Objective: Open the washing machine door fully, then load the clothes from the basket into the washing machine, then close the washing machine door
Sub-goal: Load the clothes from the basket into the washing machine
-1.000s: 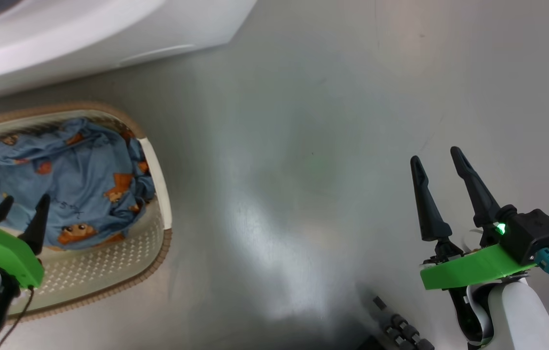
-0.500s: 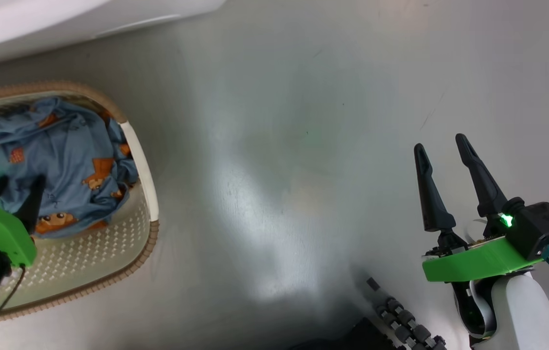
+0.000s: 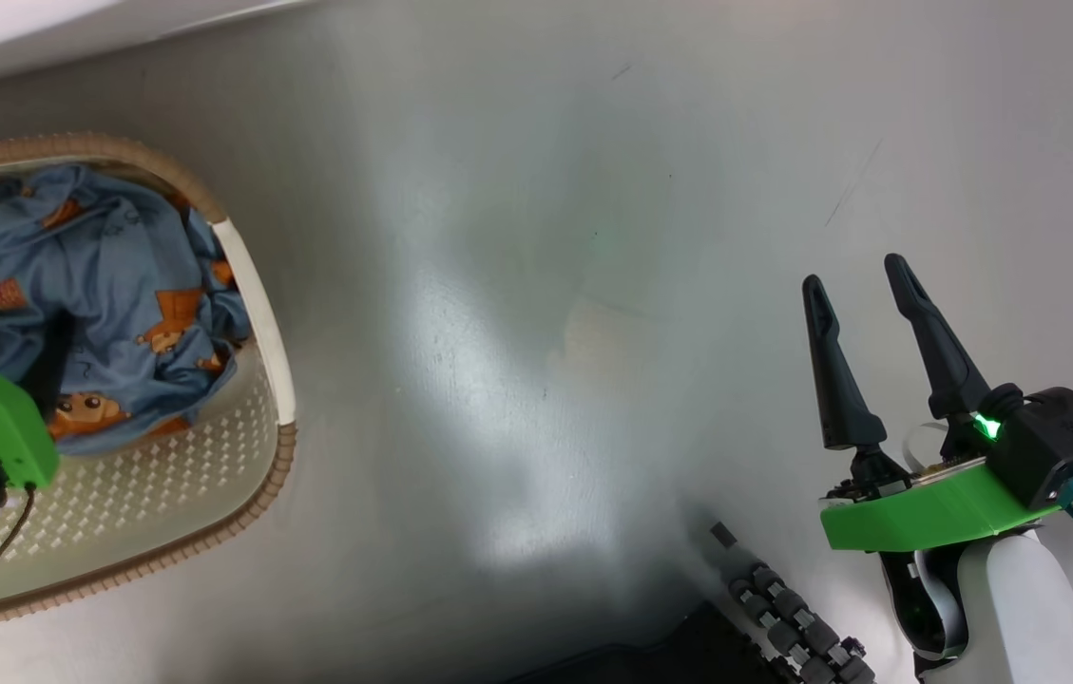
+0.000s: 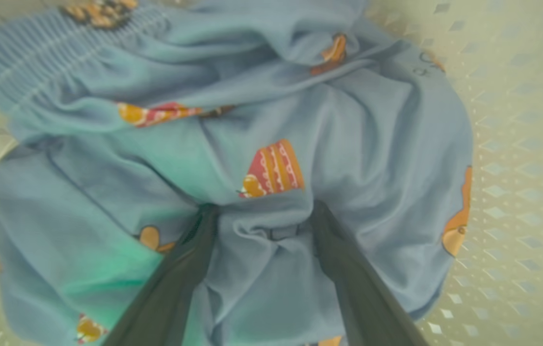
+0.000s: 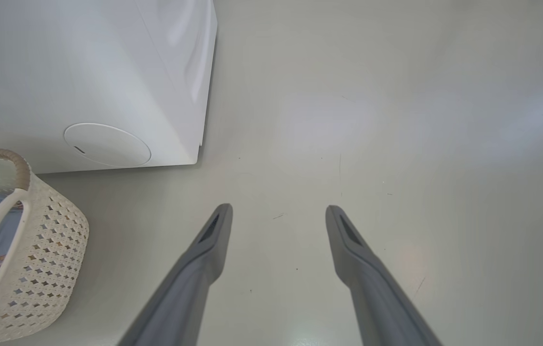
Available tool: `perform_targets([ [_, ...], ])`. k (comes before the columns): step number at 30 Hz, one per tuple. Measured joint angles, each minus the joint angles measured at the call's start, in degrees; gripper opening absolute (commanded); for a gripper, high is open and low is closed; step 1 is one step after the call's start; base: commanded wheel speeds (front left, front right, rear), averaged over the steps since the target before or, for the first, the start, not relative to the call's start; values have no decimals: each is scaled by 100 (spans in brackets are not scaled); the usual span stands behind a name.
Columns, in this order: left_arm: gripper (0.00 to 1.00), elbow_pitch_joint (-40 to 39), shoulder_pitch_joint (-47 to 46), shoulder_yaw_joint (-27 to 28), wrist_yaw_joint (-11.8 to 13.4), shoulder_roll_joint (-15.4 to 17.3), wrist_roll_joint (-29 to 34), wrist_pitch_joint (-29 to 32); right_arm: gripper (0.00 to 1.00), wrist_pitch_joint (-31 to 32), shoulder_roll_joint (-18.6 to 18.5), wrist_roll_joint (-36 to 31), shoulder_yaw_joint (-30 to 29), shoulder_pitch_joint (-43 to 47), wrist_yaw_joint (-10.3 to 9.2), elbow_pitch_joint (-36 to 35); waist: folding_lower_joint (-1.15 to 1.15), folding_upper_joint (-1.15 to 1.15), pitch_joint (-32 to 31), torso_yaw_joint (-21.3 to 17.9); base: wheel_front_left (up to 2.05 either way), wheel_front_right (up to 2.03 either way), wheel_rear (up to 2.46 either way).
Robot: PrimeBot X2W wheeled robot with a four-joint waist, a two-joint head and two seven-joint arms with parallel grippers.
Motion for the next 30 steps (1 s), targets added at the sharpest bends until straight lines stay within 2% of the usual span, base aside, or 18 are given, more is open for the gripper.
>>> perform_targets([
  [4, 100, 156, -132, -220, -1, -118, 0, -80, 100, 0, 1, -3, -26, 0, 0, -27, 0, 0, 49, 19, 0, 0, 0],
  [5, 78, 225, -188, -330, -1, -165, 5, -115, 100, 0, 1, -9, -56, 0, 0, -36, 0, 0, 60, 39, 0, 0, 0],
  [8, 31, 321, -217, -474, 0, -232, 16, -261, 100, 0, 0, -32, -91, -1, 0, -38, 0, 0, 62, 72, 0, 0, 0],
  [9, 11, 344, -221, -511, 0, -266, 16, -297, 100, 0, 1, -33, -94, -2, 0, -38, 0, 0, 56, 83, 0, 0, 0],
  [10, 0, 358, -224, -560, 0, -298, 16, -309, 100, 0, 1, -33, -102, -3, 0, -32, 0, 0, 42, 96, 0, 0, 0],
  [20, 0, 240, -10, -632, 0, -465, -353, -419, 100, 0, 0, -33, -148, -121, 0, 190, 0, 0, -398, 265, 0, 0, 0],
  [24, 0, 15, 276, -381, 0, -495, -308, -419, 100, 0, -1, -33, -167, -120, 0, 294, 0, 0, -637, 333, 0, 0, 0],
  [30, 0, -482, 1093, 568, 0, -665, 280, -419, 100, 0, -2, -119, -275, -71, 0, 535, 0, 0, -1243, 497, 0, 0, 0],
])
